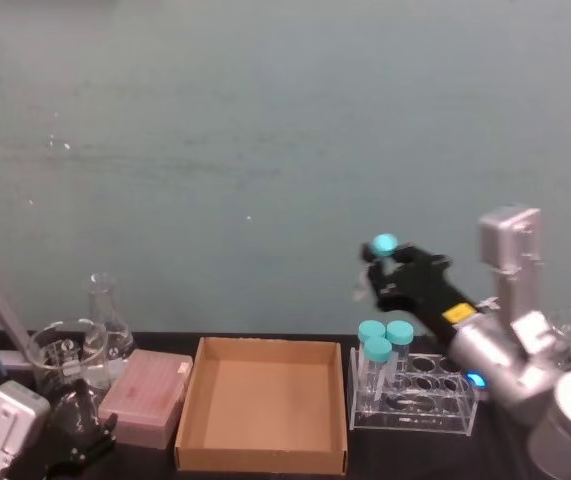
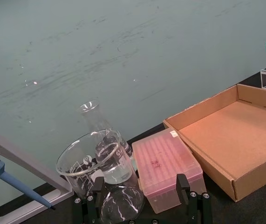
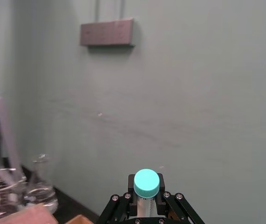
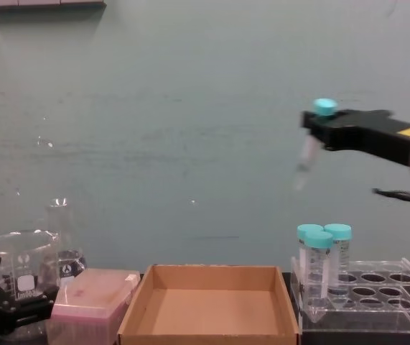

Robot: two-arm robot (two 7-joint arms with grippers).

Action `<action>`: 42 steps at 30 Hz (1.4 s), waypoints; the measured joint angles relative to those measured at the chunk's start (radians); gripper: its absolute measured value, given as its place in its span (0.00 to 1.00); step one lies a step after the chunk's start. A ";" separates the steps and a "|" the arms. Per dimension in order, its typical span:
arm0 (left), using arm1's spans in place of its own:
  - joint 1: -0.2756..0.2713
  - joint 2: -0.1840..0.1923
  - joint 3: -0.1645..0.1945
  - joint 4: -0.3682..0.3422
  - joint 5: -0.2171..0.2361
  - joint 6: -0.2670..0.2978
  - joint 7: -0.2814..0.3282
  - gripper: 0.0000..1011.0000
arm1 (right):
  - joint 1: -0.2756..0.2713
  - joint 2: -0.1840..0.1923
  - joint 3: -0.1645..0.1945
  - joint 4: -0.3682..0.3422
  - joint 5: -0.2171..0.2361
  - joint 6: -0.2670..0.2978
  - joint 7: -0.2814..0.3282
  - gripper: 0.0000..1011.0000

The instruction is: Use the right hand to move the test tube from the test tube rack into the box.

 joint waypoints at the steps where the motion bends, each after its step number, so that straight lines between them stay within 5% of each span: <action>1: 0.000 0.000 0.000 0.000 0.000 0.000 0.000 0.99 | 0.022 -0.016 -0.014 0.026 -0.002 0.012 0.010 0.21; 13: 0.000 0.000 0.000 0.000 0.000 0.000 0.000 0.99 | 0.177 -0.153 -0.134 0.281 -0.046 0.095 0.037 0.21; 24: 0.000 0.000 0.000 0.000 0.000 0.000 0.000 0.99 | 0.174 -0.149 -0.131 0.273 -0.045 0.096 0.037 0.21; 42: 0.000 0.000 0.000 0.000 0.000 0.000 0.000 0.99 | 0.170 -0.144 -0.126 0.262 -0.041 0.093 0.037 0.74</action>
